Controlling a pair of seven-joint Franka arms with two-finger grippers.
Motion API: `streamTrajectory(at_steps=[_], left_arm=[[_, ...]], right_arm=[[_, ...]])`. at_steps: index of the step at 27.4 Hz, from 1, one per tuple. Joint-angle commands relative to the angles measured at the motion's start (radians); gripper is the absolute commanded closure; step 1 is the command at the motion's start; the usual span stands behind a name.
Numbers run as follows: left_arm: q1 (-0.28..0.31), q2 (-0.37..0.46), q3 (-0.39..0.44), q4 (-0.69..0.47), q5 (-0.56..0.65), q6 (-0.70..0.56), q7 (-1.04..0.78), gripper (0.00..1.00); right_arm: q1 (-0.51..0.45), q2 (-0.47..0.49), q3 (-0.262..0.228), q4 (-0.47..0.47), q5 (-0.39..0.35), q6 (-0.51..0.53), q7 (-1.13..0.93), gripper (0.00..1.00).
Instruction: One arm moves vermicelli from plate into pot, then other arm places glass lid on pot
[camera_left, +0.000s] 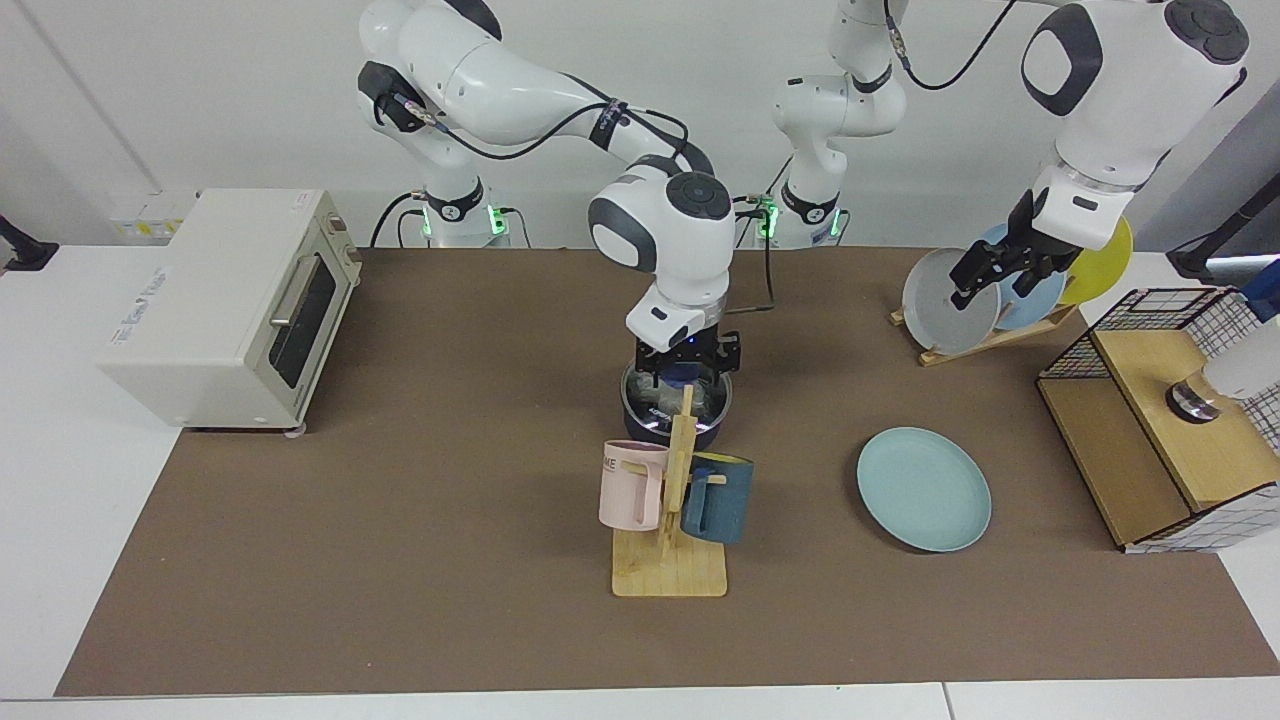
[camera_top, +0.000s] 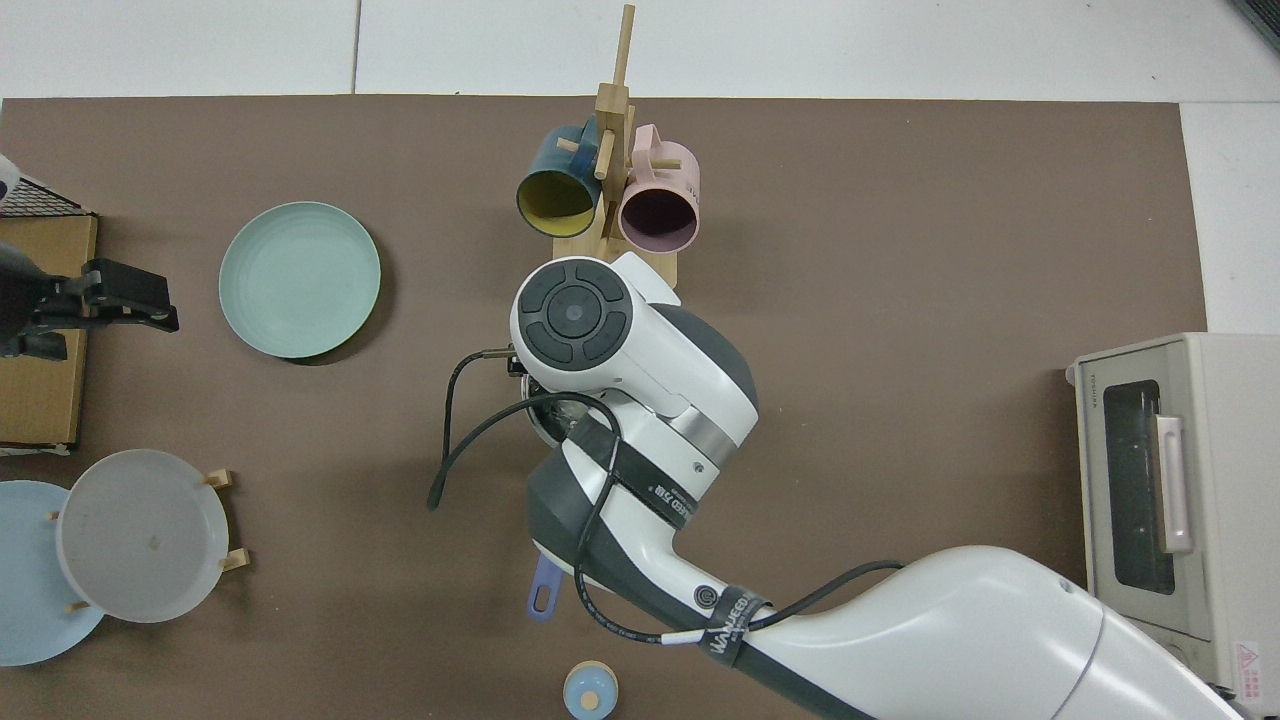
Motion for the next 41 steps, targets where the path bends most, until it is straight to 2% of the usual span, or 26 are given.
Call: streamTrajectory(at_steps=[1,5,9,10,12,17,24,33,37,41], left_arm=[[-0.013,-0.029,-0.012,-0.027,0.006,-0.004,-0.002,0.00],[-0.009,-0.029,-0.012,-0.025,0.006,-0.004,-0.004,0.00],[0.001,-0.029,-0.010,-0.025,0.009,-0.004,-0.004,0.00],[0.001,-0.029,-0.009,-0.025,0.010,-0.004,-0.004,0.00],[0.001,-0.029,-0.009,-0.025,0.010,-0.004,-0.004,0.00],[-0.004,-0.029,-0.012,-0.025,0.010,-0.004,-0.004,0.00],[-0.001,-0.029,-0.010,-0.025,0.010,-0.004,-0.004,0.00],[-0.001,-0.029,-0.012,-0.025,0.010,-0.003,-0.004,0.00],[-0.001,-0.029,-0.010,-0.025,0.010,-0.004,-0.004,0.00],[-0.001,-0.029,-0.010,-0.025,0.010,-0.003,-0.004,0.00]], right_arm=[[-0.028,-0.051,0.051,0.035,-0.016,-0.083,0.025,0.00],[-0.039,-0.100,0.032,0.035,-0.013,-0.124,-0.054,0.00],[-0.067,-0.146,-0.005,0.027,0.042,-0.127,-0.177,0.00],[-0.068,-0.163,-0.024,0.021,0.064,-0.129,-0.203,0.00],[-0.062,-0.204,-0.095,0.006,0.114,-0.129,-0.278,0.00],[-0.054,-0.320,-0.258,-0.101,0.248,-0.124,-0.498,0.00],[-0.048,-0.447,-0.432,-0.241,0.391,-0.101,-0.716,0.00],[-0.030,-0.563,-0.601,-0.344,0.460,-0.113,-0.941,0.00],[-0.015,-0.619,-0.675,-0.382,0.464,-0.126,-1.038,0.00],[-0.008,-0.679,-0.718,-0.427,0.464,-0.133,-1.069,0.00]])
